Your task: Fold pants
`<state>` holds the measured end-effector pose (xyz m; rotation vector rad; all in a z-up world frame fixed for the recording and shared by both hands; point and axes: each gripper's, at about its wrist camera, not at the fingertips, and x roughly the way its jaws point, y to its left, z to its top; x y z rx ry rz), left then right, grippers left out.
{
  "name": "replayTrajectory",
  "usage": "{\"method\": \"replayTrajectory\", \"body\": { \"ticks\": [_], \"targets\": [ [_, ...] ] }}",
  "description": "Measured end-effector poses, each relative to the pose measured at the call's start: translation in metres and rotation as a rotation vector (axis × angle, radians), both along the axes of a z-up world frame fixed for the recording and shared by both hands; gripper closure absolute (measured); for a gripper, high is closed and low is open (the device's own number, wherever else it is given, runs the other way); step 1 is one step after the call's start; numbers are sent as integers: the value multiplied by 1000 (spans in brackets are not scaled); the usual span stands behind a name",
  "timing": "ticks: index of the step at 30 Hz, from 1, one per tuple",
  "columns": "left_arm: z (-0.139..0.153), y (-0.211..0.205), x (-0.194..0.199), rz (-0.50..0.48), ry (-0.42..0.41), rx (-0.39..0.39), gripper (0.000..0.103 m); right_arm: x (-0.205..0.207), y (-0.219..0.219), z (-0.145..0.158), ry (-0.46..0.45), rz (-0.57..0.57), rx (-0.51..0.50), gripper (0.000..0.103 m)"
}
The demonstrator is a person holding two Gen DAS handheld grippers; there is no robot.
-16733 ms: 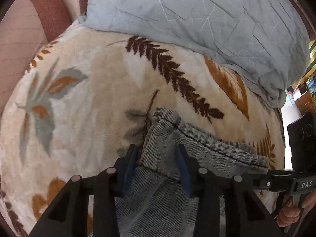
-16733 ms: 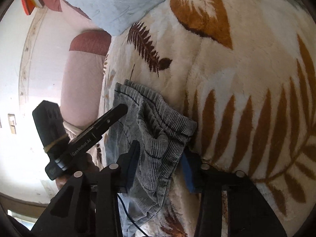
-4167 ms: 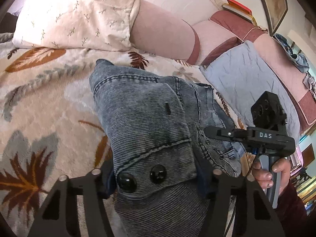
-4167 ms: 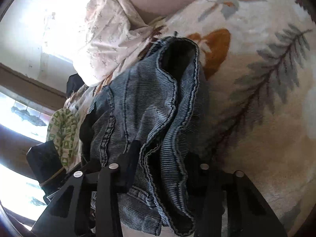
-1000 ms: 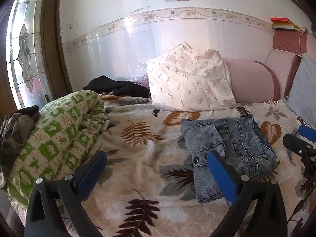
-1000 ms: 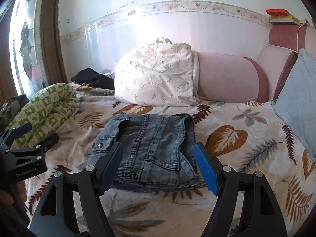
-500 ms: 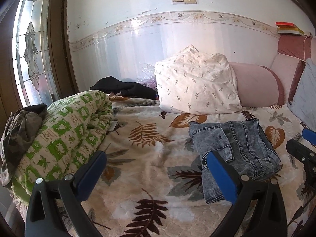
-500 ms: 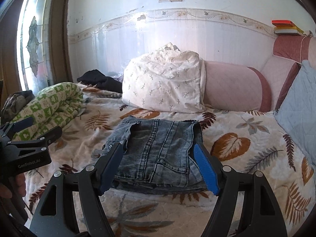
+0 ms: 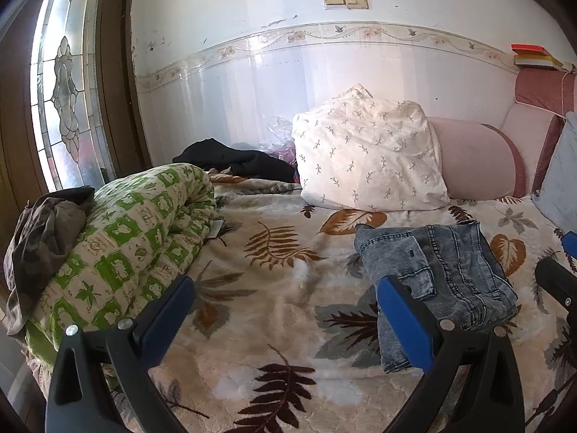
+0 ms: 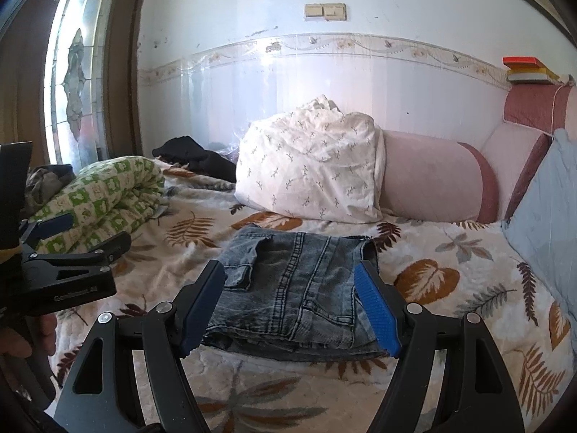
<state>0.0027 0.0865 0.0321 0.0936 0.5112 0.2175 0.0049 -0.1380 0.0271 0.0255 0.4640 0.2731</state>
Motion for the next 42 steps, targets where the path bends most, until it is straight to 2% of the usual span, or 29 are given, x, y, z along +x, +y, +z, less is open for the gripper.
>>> {"method": "replayTrajectory", "body": {
  "ticks": [21,42],
  "targets": [
    [-4,0,6,34,3,35,0,-1,5,1,-15,11,-6,28],
    [-3,1,9,52,2,36,0,0,6,0,-17,9,-18,28]
  ]
}}
